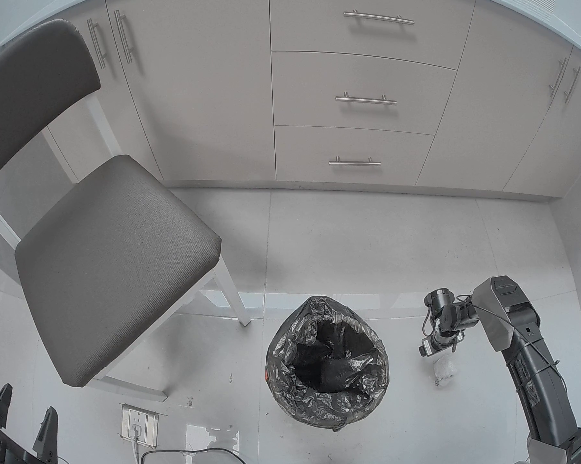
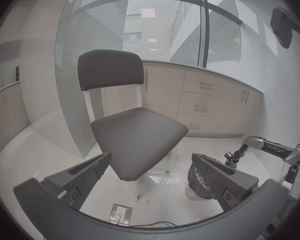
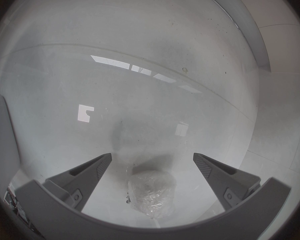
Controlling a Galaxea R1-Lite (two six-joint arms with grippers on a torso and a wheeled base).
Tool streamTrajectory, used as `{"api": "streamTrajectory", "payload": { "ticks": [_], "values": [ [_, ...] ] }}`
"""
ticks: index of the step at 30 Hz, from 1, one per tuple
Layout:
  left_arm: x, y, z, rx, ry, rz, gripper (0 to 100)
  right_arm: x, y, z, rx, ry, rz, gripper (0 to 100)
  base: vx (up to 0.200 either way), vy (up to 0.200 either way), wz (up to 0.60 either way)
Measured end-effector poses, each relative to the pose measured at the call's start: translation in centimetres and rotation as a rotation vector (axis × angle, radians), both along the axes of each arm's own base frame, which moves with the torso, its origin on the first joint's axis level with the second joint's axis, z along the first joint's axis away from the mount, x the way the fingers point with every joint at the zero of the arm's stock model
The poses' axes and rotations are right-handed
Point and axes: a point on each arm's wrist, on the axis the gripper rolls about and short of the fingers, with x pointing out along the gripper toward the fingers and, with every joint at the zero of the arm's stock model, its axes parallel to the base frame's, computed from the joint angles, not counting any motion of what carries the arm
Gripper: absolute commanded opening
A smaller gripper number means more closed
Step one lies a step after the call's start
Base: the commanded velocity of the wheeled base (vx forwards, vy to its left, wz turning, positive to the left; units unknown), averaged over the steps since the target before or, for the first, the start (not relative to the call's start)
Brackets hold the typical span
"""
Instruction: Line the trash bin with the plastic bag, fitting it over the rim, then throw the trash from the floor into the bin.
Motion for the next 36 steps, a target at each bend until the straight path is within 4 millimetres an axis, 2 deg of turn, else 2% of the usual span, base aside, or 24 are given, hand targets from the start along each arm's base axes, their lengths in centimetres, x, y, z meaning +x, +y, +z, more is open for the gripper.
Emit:
{"api": "streamTrajectory", "payload": {
  "ticks": [12,36],
  "values": [
    [0.00,0.00,0.01,0.000,-0.001,0.000,100,0.03,0.04,0.02,0.000,-0.002,0.002,100,-0.200,0.000,0.00],
    [0.00,0.00,-0.01,0.000,0.001,0.000,100,0.03,-0.14,0.02,0.001,-0.002,-0.001,100,0.000,0.000,0.00]
  ]
}}
